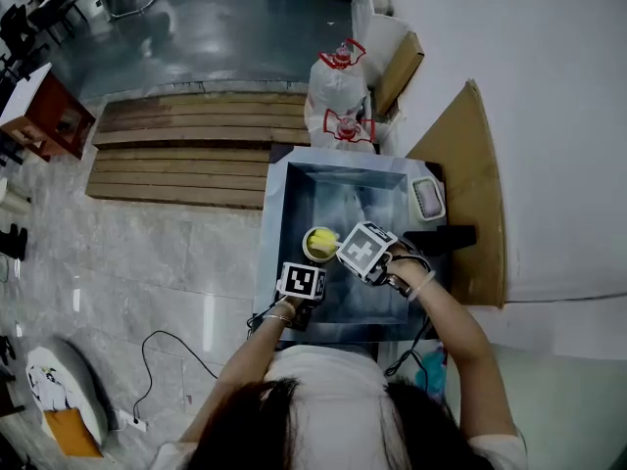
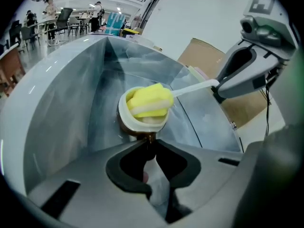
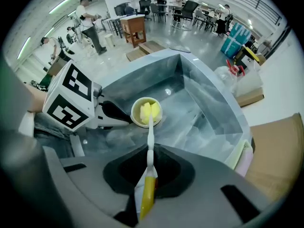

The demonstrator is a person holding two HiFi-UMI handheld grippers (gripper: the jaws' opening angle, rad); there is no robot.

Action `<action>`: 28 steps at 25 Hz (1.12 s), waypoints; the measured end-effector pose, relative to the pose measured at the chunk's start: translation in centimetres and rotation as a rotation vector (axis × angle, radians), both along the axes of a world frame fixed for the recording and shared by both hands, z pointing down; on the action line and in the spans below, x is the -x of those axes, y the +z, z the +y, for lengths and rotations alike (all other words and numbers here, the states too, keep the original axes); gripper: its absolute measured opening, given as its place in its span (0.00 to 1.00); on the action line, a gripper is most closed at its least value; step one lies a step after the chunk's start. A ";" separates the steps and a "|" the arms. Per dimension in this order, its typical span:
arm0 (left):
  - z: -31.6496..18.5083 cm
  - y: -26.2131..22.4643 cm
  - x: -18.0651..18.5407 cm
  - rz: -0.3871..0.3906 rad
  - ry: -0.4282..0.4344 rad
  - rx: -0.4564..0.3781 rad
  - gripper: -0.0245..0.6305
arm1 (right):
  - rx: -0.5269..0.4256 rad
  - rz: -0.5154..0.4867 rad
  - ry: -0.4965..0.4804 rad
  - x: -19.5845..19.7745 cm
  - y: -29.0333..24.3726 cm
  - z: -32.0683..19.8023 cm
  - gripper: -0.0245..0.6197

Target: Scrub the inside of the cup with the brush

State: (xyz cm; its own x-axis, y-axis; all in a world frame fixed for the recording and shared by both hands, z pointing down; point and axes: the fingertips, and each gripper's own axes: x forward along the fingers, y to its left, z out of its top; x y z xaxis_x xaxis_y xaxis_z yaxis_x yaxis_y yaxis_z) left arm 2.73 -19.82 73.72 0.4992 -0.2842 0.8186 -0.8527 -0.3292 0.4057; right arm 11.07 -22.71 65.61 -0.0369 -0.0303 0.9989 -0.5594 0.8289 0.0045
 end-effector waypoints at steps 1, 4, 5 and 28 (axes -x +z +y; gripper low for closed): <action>0.0 0.0 0.0 0.001 -0.001 -0.002 0.13 | 0.023 0.000 0.005 0.2 -0.7 0.5 0.12; 0.0 0.0 -0.1 -0.003 0.001 -0.003 0.13 | 0.055 -0.013 0.014 0.7 -1.7 1.5 0.12; 0.0 0.1 -0.1 -0.005 0.002 -0.003 0.13 | 0.056 -0.015 0.014 0.8 -1.7 1.5 0.12; 0.2 0.5 -0.4 -0.009 0.021 -0.003 0.13 | 0.059 -0.002 -0.024 3.1 -2.5 -0.2 0.12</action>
